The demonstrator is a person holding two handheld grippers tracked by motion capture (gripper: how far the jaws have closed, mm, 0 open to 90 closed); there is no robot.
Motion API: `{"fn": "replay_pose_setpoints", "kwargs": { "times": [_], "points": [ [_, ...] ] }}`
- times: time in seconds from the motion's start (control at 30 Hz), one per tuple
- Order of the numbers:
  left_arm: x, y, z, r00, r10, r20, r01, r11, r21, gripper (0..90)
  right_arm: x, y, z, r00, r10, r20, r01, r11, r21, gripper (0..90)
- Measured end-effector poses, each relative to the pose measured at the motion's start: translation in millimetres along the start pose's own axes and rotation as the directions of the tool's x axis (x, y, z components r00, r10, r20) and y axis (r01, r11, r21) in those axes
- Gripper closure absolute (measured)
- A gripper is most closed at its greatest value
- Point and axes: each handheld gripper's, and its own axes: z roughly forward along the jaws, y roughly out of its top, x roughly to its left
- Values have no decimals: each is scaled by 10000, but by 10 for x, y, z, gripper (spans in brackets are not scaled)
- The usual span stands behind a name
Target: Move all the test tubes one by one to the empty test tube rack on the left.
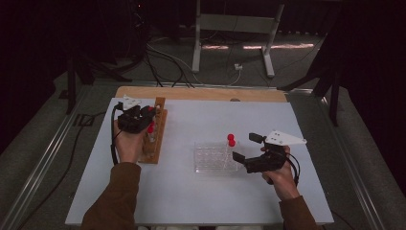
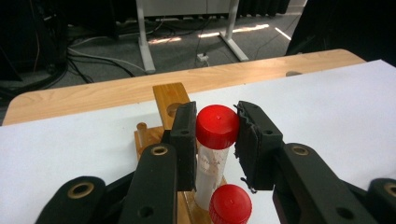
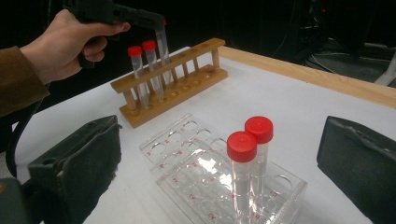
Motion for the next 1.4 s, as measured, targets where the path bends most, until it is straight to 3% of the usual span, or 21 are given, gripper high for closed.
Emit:
{"fn": "replay_pose_setpoints", "kwargs": {
  "times": [0.4,1.4],
  "points": [
    [16,-48,49,9998,-179,99,177,9995,246,704,-6,3,-12,10000,43,4,-43,10000,-54,0],
    [102,-189,62,9960,-638,626,633,9979,96,675,-15,-3,-10,10000,63,-21,-63,10000,-58,0]
  ]
}}
